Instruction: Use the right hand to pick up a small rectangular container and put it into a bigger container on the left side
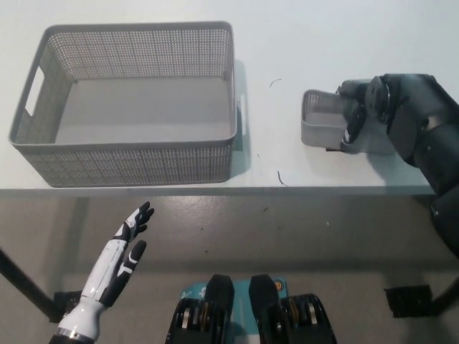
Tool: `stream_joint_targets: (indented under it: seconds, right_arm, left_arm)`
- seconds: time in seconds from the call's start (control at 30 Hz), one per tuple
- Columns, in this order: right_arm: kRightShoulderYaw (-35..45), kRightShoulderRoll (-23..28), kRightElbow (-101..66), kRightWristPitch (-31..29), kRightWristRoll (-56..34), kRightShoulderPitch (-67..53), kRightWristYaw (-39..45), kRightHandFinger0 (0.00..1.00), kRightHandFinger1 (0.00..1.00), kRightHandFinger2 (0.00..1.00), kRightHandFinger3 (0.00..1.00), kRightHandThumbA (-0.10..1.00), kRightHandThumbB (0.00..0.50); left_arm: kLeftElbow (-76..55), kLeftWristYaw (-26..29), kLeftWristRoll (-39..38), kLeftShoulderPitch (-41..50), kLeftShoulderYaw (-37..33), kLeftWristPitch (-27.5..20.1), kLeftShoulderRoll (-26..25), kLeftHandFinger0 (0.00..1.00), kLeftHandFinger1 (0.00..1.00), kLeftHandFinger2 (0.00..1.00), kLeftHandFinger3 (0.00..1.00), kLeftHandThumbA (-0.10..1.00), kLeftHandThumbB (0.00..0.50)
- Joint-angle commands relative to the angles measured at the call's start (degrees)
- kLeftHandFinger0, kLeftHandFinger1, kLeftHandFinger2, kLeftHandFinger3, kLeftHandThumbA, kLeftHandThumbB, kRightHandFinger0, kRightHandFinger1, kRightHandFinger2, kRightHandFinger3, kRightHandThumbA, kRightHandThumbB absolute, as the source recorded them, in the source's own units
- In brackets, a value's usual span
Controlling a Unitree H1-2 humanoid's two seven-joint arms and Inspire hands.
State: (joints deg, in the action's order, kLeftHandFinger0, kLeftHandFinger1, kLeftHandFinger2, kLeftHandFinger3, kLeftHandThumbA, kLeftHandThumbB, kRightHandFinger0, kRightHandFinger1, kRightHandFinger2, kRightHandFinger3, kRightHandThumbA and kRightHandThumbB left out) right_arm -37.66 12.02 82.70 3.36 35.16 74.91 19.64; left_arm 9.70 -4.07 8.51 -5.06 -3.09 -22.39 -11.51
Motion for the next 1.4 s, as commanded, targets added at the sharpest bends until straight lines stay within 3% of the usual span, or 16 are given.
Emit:
stream_joint_targets:
  seconds: [0.0,0.03,0.13,0.2,0.23,0.3,0.4,0.53,0.6,0.77,1.07,1.13,1.17,1.2,1.3,1.37]
  right_arm:
    - [3.5,1.7,-1.3,-6.4,-1.4,0.7,-24.4,0.02,0.26,0.47,0.34,-0.1,0.176]
    - [3.5,1.9,-1.4,-6.2,-1.2,1.3,-24.5,0.2,0.39,0.6,0.52,-0.1,0.192]
    - [4.0,2.8,-1.9,-8.1,-1.4,3.3,-25.4,0.05,0.27,0.47,0.45,-0.1,0.232]
    - [4.4,3.5,-2.2,-9.0,-1.5,5.3,-25.6,0.0,0.24,0.52,0.36,-0.1,0.18]
    - [5.5,4.2,-2.9,-9.7,-2.2,7.7,-25.4,0.02,0.36,0.69,0.41,-0.1,0.181]
    - [6.3,4.8,-3.4,-10.7,-2.5,9.6,-25.8,0.06,0.48,0.84,0.69,-0.1,0.187]
    - [7.6,6.2,-4.8,-12.3,-2.6,13.8,-26.9,0.05,0.52,0.89,0.93,-0.1,0.173]
    - [10.0,7.0,-6.6,-13.3,-3.2,19.2,-25.7,0.03,0.5,0.85,0.92,-0.1,0.171]
    - [10.6,7.1,-7.9,-14.0,-3.1,21.4,-25.6,0.03,0.5,0.84,0.93,-0.1,0.202]
    - [11.8,5.5,-11.3,-12.8,-2.7,24.6,-22.9,0.0,0.48,0.87,0.93,-0.1,0.186]
    - [10.5,-3.5,-11.0,-14.1,-1.4,27.0,-23.5,0.03,0.47,0.87,0.96,-0.1,0.217]
    - [10.2,-5.9,-10.1,-13.7,-1.1,27.4,-23.6,0.01,0.47,0.87,0.94,-0.1,0.213]
    - [10.0,-7.0,-10.0,-14.1,-1.1,27.4,-23.4,0.0,0.45,0.86,0.86,-0.1,0.204]
    - [9.8,-8.5,-9.4,-15.7,-1.0,27.3,-24.8,0.0,0.36,0.76,0.75,-0.1,0.221]
    - [10.4,-12.7,-7.8,-12.6,-1.7,27.7,-24.1,0.0,0.41,0.82,0.85,-0.1,0.213]
    - [10.4,-14.6,-6.7,-13.0,-1.6,27.8,-25.3,0.0,0.41,0.81,0.78,-0.1,0.236]
  left_arm:
    - [-1.9,0.2,0.4,-0.8,0.3,0.1,-0.5,1.0,1.0,1.0,1.0,1.0,0.171]
    - [-1.9,0.1,0.3,-0.7,0.3,0.1,-0.5,1.0,1.0,1.0,1.0,1.0,0.165]
    - [-1.9,0.0,0.2,-1.0,0.4,0.1,-0.7,1.0,1.0,1.0,1.0,1.0,0.16]
    - [-1.7,0.1,0.4,-1.4,0.5,-0.1,-1.0,1.0,1.0,1.0,1.0,1.0,0.155]
    - [-1.7,0.1,0.5,-1.5,0.5,0.0,-1.0,1.0,1.0,1.0,1.0,1.0,0.152]
    - [-1.7,0.2,0.5,-1.5,0.6,0.0,-1.0,1.0,1.0,1.0,1.0,1.0,0.152]
    - [-1.5,0.2,0.6,-1.5,0.5,-0.2,-0.9,1.0,1.0,1.0,1.0,1.0,0.148]
    - [-1.4,0.4,1.0,-1.6,0.5,-0.4,-1.0,1.0,1.0,1.0,1.0,1.0,0.145]
    - [-1.3,0.2,1.0,-1.5,0.5,-0.4,-1.2,1.0,1.0,1.0,1.0,1.0,0.148]
    - [-0.9,0.0,0.8,-1.6,0.3,-1.3,-1.3,1.0,1.0,1.0,1.0,1.0,0.166]
    - [-1.3,-0.6,0.5,-1.0,-0.2,-1.2,-1.0,1.0,1.0,1.0,1.0,1.0,0.176]
    - [-1.2,-0.8,0.4,-1.1,-0.2,-1.1,-1.2,1.0,1.0,1.0,1.0,1.0,0.178]
    - [-1.2,-0.9,0.4,-0.8,-0.2,-1.2,-1.1,1.0,1.0,1.0,1.0,1.0,0.18]
    - [-1.1,-1.0,0.2,-0.8,-0.3,-1.2,-1.2,1.0,1.0,1.0,1.0,1.0,0.181]
    - [-1.3,-1.3,0.6,-0.7,-0.5,-0.9,-1.3,1.0,1.0,1.0,1.0,1.0,0.182]
    - [-1.2,-1.3,0.6,-0.8,-0.5,-1.1,-1.3,1.0,1.0,1.0,1.0,1.0,0.178]
